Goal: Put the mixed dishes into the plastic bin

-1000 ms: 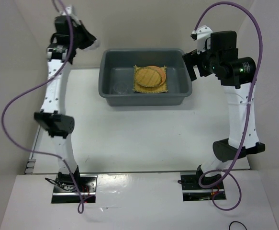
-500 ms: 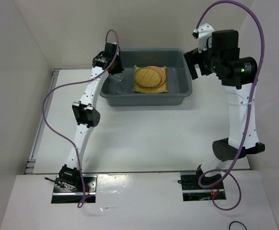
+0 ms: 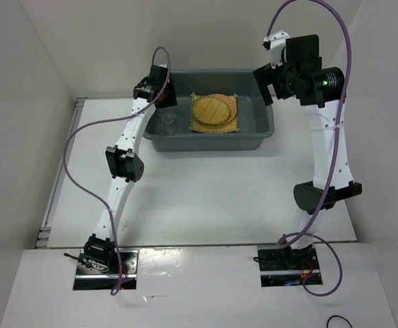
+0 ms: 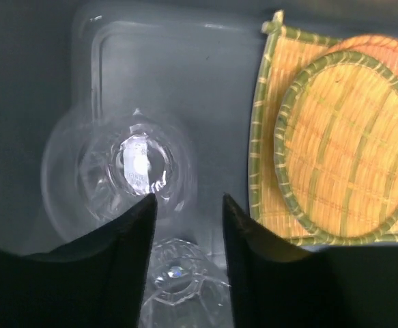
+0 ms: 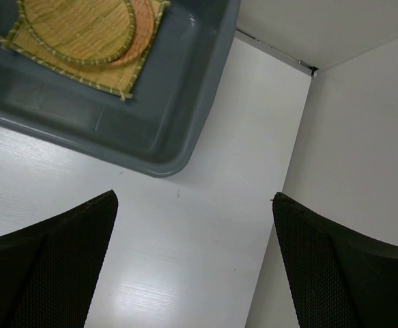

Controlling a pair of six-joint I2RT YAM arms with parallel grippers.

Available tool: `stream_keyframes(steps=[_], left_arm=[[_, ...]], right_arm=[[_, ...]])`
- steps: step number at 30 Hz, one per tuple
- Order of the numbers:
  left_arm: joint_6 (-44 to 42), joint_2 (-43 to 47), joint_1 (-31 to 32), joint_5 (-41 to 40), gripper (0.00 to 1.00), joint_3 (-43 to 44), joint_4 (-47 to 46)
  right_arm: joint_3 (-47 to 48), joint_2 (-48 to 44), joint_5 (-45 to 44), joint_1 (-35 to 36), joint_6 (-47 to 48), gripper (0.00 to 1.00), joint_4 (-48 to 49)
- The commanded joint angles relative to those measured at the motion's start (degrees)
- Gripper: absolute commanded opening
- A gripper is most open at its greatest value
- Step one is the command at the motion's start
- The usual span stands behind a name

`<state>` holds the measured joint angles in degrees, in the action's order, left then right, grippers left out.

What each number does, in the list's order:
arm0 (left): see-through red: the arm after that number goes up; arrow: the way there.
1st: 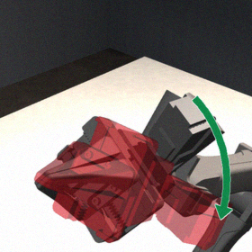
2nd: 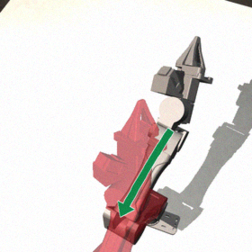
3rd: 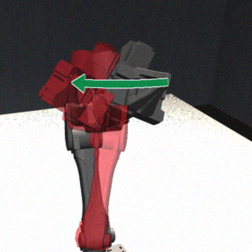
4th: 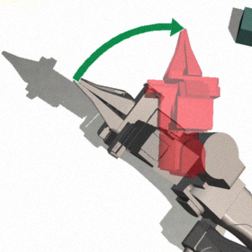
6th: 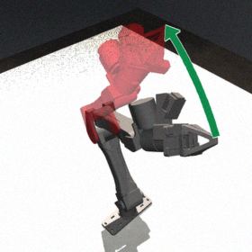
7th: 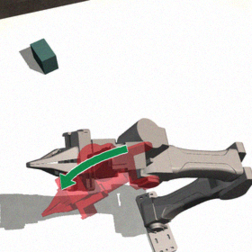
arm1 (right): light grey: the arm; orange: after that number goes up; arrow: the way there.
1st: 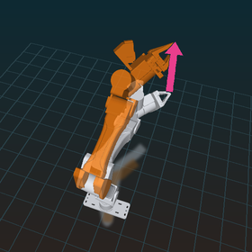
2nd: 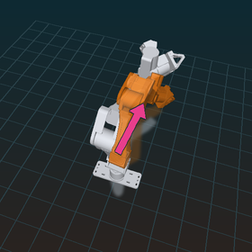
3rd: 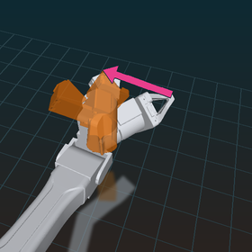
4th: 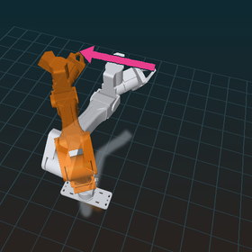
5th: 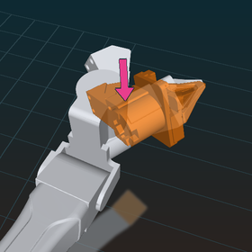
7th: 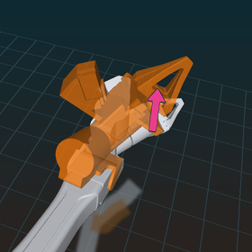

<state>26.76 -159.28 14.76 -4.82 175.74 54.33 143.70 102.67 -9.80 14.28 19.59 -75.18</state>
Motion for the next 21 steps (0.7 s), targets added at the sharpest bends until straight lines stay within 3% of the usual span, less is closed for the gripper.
stream_keyframes(steps=[1, 4, 6, 9, 12, 13, 14, 16, 17, 19, 21], left_arm=[[-1.36, -2.61, -0.26, 0.42, 0.59, 1.97, -1.24], [-1.89, -2.61, -0.26, 0.42, 0.63, 3.9, -0.72], [-1.89, -0.69, -0.26, -0.1, 0.78, 3.91, -1.32], [-1.89, 4.65, -0.26, -3.6, 0.91, 3.91, -3.6], [-2.42, 10.89, -1.22, -9.13, 0.92, 3.91, -3.53], [-0.42, 12.31, -2.01, -13.07, 0.93, 3.91, -2.57], [1.26, 13.55, -4.28, -15.2, 0.95, 3.91, -1.17], [7.56, 15.23, -8.15, -18.11, 1.0, 3.91, 6.73], [14.47, 15.23, -13.65, -16.03, 1.0, 3.91, 13.2], [15.86, 15.23, -18.0, -8.41, 1.0, 3.91, 16.85], [10.53, 15.93, -18.9, -8.36, 1.0, 3.91, 17.83]], right_arm=[[1.94, 0.07, -0.92, 0.48, 0.0, 0.98, 0.65], [-0.69, -0.54, -0.92, 0.48, 0.0, 0.98, 0.65], [-2.72, -1.77, -0.92, 0.48, 0.0, 0.98, 0.65], [-4.04, -2.39, -2.14, 0.48, -1.13, 0.98, 0.65], [-4.74, -2.92, -2.15, 0.48, -2.28, 0.96, 1.26], [-5.27, -2.92, -2.15, -0.74, -2.98, 0.83, 1.26], [-5.27, -2.92, -0.93, -1.71, -3.68, 0.5, 1.26], [-7.02, -1.34, 5.64, -5.9, -3.69, 0.17, 1.96], [-8.33, -0.47, 9.07, -7.5, -2.82, 0.0, 1.96], [-8.96, 3.31, 18.79, -12.58, -2.02, 0.0, 0.91], [-8.96, 7.69, 26.11, -16.2, 0.61, 0.0, 0.91]])
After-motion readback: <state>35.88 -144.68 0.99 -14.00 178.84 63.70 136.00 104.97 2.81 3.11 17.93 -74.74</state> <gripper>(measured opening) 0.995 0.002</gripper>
